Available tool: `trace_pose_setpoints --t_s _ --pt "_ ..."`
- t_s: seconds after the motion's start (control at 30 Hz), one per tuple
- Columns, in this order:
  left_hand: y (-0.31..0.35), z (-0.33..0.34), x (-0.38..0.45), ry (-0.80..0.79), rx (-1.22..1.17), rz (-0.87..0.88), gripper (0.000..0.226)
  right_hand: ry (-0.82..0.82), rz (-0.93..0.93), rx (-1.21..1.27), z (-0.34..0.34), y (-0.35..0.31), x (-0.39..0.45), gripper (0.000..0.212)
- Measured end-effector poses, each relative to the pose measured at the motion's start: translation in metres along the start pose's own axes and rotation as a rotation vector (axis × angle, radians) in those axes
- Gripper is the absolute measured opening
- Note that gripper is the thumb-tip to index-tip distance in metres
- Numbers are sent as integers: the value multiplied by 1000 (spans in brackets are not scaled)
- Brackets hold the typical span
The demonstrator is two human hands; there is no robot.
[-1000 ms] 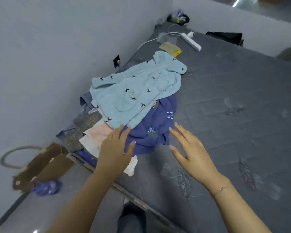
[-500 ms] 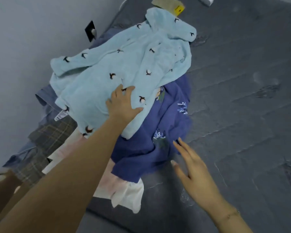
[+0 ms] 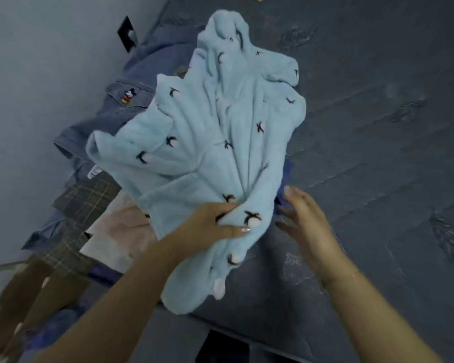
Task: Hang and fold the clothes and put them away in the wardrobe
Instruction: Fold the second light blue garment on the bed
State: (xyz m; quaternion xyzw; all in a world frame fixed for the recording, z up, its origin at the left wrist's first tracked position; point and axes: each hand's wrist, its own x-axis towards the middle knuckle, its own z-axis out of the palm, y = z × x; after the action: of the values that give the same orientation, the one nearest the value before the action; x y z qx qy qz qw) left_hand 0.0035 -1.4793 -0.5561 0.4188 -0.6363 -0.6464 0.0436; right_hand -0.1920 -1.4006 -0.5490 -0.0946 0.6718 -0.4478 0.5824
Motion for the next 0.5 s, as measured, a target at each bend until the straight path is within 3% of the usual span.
trace_pose_setpoints --t_s 0.07,0.17,0.3,0.4,0.5 --pt "-10 26 -26 -54 -63 -52 13 -31 51 47 8 -21 22 65" --pt "-27 53 -56 -52 -223 -172 21 86 120 -16 29 -16 41 75" --pt "-34 58 -62 -71 -220 -201 36 136 34 85 17 20 36 43" --pt "-26 44 -36 163 -232 -232 39 139 -39 222 -16 30 21 34" --pt "-4 25 4 513 -98 -95 31 105 -114 191 -50 41 3 27"
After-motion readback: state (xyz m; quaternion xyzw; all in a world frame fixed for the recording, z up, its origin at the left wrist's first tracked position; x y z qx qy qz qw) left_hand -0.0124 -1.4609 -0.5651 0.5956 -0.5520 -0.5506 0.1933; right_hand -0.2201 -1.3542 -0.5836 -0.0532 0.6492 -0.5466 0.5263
